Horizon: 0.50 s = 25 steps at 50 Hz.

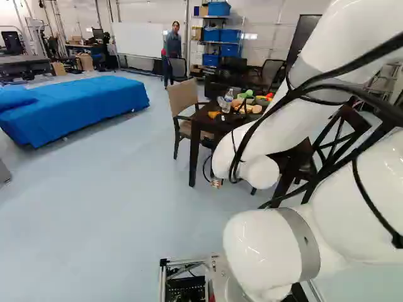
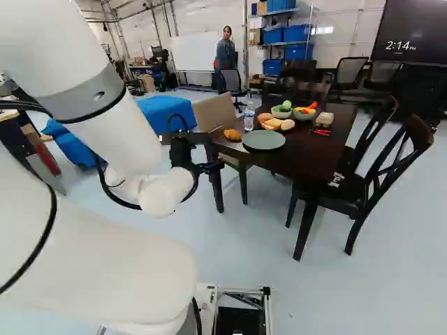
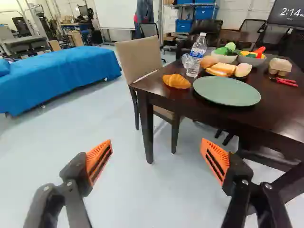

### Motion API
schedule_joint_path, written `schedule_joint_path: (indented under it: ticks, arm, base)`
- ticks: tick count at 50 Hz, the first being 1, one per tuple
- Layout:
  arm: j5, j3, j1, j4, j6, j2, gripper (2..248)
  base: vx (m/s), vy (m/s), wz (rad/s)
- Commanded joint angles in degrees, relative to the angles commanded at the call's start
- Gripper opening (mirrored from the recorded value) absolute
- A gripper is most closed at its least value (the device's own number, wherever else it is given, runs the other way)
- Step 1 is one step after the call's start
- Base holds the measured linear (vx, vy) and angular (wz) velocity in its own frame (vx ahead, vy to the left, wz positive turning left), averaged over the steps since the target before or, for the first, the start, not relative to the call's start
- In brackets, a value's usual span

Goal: Move the croissant to the empty plate

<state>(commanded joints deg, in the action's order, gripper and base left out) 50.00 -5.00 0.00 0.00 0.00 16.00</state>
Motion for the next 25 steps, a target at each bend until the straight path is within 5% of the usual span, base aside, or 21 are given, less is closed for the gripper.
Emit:
schedule_joint_path:
  ticks: [25]
  arm:
    - [0.0, 0.0, 0.0, 0.0, 0.0, 0.0, 247]
  base:
    - [0.144, 0.026, -0.162]
